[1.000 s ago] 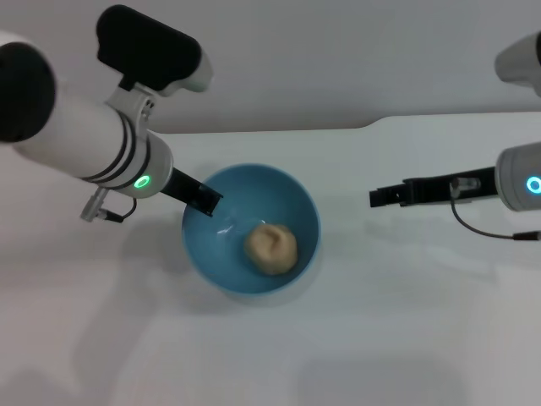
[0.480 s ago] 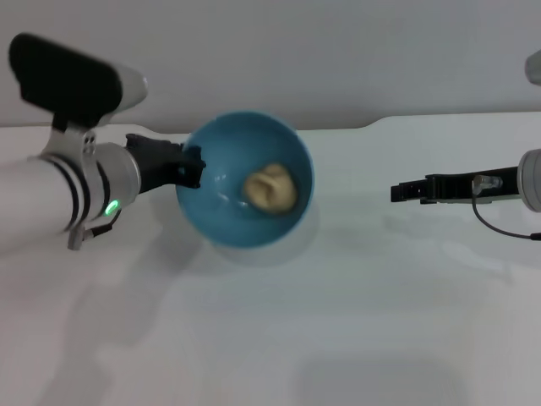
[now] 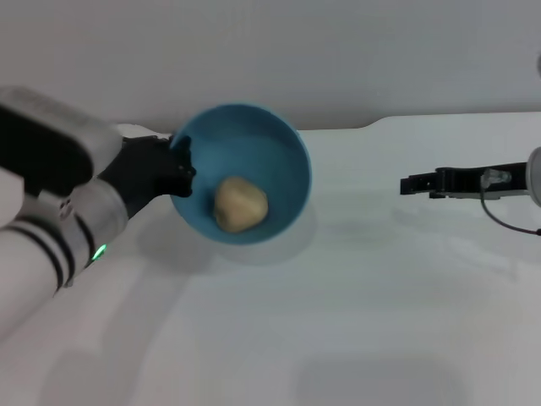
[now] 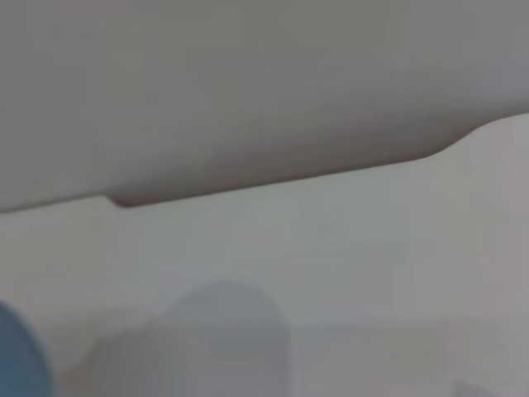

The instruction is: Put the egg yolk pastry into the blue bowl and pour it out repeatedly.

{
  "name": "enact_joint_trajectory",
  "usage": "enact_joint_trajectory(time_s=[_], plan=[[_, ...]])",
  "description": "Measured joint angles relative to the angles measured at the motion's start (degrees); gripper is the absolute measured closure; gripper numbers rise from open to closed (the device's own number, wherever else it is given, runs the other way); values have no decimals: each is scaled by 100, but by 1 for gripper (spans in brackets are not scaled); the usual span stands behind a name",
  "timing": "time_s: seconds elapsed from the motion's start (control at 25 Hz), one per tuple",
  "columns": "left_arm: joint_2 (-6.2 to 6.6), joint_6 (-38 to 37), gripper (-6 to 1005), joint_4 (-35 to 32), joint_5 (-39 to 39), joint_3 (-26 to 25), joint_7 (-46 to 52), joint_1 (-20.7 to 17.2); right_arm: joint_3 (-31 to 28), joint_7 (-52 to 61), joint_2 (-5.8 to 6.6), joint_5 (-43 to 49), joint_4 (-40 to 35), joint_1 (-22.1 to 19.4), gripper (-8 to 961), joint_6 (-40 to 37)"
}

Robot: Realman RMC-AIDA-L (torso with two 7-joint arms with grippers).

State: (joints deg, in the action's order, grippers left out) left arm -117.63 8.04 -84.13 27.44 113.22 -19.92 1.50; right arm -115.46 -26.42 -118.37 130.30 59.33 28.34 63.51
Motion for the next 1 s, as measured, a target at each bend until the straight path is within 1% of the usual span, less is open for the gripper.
enact_joint_trajectory(time_s=[0.16, 0.24, 0.36, 0.48, 0.6, 0.72, 0.88, 0.96, 1.0], plan=[[8, -962, 999, 31, -3, 234, -55, -470, -191, -56, 8, 4, -61, -14, 431, -19], [12, -1360, 999, 135, -14, 367, -71, -586, -230, -56, 20, 6, -65, -20, 431, -24], [15, -2173, 999, 508, -21, 660, -149, -670, -260, -56, 38, 6, -78, -21, 431, -26], [0, -3039, 999, 947, -21, 966, -151, -683, -262, -57, 42, 6, -95, -15, 432, -26], [-17, -4257, 1000, 1583, -4, 1367, -145, -648, -265, -57, 43, 6, -104, -17, 432, -32], [-37, -5281, 1000, 2211, 36, 1697, -121, -554, -266, -56, 42, 6, -105, -22, 432, -34], [-61, -6075, 1000, 2784, 49, 1977, 11, -431, -267, -57, 42, 6, -122, -11, 432, -34], [-105, -6631, 999, 3290, 51, 2151, 67, -279, -267, -56, 42, 6, -137, 7, 432, -34], [-105, -6631, 999, 3290, 51, 2151, 67, -279, -267, -56, 42, 6, -137, 7, 432, -34]])
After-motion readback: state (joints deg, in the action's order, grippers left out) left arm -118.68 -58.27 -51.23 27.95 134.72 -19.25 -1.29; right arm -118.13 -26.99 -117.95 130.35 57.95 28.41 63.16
